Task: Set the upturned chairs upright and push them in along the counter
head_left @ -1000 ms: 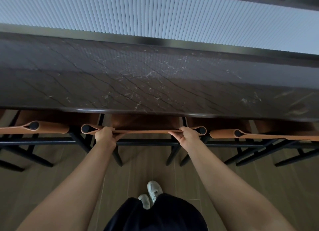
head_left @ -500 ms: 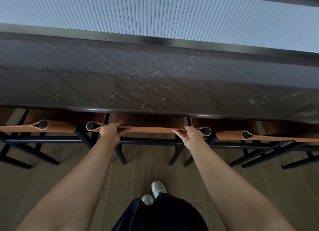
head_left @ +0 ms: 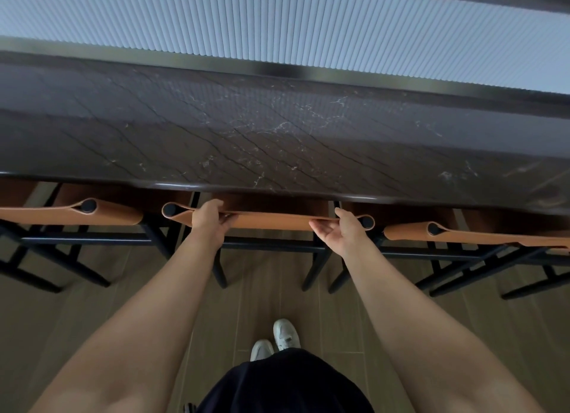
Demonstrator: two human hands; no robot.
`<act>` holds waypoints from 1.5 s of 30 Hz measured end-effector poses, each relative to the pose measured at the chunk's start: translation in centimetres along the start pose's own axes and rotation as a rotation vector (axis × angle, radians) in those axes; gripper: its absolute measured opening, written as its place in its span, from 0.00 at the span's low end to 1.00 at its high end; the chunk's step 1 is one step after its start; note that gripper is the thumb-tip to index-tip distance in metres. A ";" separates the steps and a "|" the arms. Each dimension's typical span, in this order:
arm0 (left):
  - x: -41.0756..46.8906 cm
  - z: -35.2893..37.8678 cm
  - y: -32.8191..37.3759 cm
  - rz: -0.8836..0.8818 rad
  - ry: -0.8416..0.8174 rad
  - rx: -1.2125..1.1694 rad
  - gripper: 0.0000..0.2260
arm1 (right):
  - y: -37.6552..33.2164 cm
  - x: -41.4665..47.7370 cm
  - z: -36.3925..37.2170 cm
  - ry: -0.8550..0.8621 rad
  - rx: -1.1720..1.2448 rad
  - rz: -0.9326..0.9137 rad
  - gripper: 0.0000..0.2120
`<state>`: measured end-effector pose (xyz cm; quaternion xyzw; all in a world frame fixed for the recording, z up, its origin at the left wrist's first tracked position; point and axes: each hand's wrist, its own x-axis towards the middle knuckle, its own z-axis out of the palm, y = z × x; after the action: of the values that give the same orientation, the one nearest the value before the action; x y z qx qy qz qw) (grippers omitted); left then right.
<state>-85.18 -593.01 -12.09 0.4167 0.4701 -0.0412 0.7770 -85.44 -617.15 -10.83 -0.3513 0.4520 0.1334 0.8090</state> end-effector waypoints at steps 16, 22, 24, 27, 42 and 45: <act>-11.2 -3.1 -4.3 0.356 -0.074 -0.012 0.19 | 0.6 -6.4 -4.3 -0.226 -0.460 -0.179 0.15; -16.1 -6.4 -7.3 0.495 -0.031 0.024 0.13 | 2.3 -10.1 -5.3 -0.359 -0.613 -0.342 0.11; -17.2 -8.2 -7.4 0.518 0.004 -0.005 0.12 | 3.3 -11.3 -5.1 -0.436 -0.642 -0.354 0.10; -18.1 -11.4 -6.6 0.575 0.064 0.020 0.16 | 4.8 -12.9 -4.3 -0.511 -0.689 -0.377 0.08; -18.6 -28.8 0.2 0.660 0.269 -0.028 0.14 | 19.4 -17.4 4.6 -0.662 -0.814 -0.348 0.11; -18.3 -32.5 3.3 0.682 0.266 0.008 0.15 | 23.5 -18.6 7.6 -0.660 -0.803 -0.344 0.12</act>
<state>-116.44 -574.51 -2.93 0.5544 0.4009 0.2730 0.6763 -103.44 -593.18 -3.36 -0.6407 0.0236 0.2645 0.7205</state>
